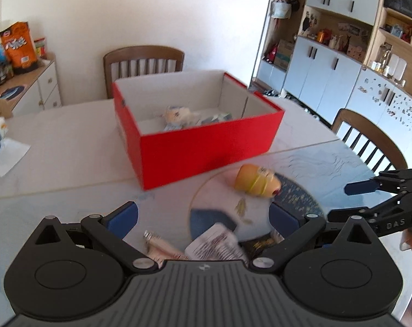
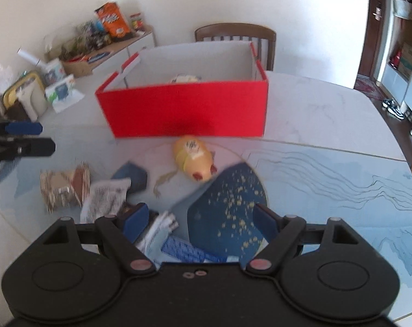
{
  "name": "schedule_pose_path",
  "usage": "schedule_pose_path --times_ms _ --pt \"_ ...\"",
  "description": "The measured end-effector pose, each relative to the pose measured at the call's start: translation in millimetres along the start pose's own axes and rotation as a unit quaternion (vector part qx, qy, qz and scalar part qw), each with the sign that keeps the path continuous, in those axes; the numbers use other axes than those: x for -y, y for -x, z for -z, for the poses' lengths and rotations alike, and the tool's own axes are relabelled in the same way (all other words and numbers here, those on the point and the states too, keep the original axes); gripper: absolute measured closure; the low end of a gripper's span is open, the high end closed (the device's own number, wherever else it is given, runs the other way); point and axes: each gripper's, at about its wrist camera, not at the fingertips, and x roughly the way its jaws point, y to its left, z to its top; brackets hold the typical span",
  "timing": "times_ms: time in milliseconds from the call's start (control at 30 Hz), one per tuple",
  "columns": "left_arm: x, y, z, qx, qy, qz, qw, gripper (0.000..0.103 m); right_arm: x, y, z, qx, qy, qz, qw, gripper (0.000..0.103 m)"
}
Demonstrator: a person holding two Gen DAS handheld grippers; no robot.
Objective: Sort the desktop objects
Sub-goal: 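Move both tools back toward the yellow toy and remaining packages, then grasp the silver foil packet with the left tool while the right tool grasps the blue wrapper bar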
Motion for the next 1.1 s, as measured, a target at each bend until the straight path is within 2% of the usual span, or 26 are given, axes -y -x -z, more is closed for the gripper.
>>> schedule_pose_path --times_ms 267,433,567,933,1000,1100 --pt "-18.6 -3.9 25.7 -0.016 0.013 -0.015 0.9997 0.000 -2.6 -6.6 24.0 -0.014 0.027 -0.009 0.999 0.020" --pt "-25.8 -8.1 33.6 -0.024 0.024 -0.018 0.9993 0.000 -5.9 -12.0 33.0 -0.023 0.059 -0.018 0.998 0.020" --pt "-25.3 -9.2 33.7 -0.028 0.014 -0.018 0.9993 0.000 -4.4 -18.6 35.7 -0.029 0.075 -0.029 0.996 0.020" --pt "-26.1 -20.3 37.6 -0.051 -0.006 -0.001 0.9987 0.000 -15.9 -38.4 44.0 -0.062 0.186 -0.040 0.980 0.022" --pt "-27.4 -22.5 39.5 -0.054 -0.006 -0.001 0.9985 0.000 -14.8 -42.7 44.5 -0.066 0.185 -0.043 0.980 0.025" --pt "-29.9 -25.4 41.5 -0.059 -0.005 0.000 0.9983 0.000 -10.6 -47.2 43.0 -0.073 0.161 -0.054 0.983 0.035"
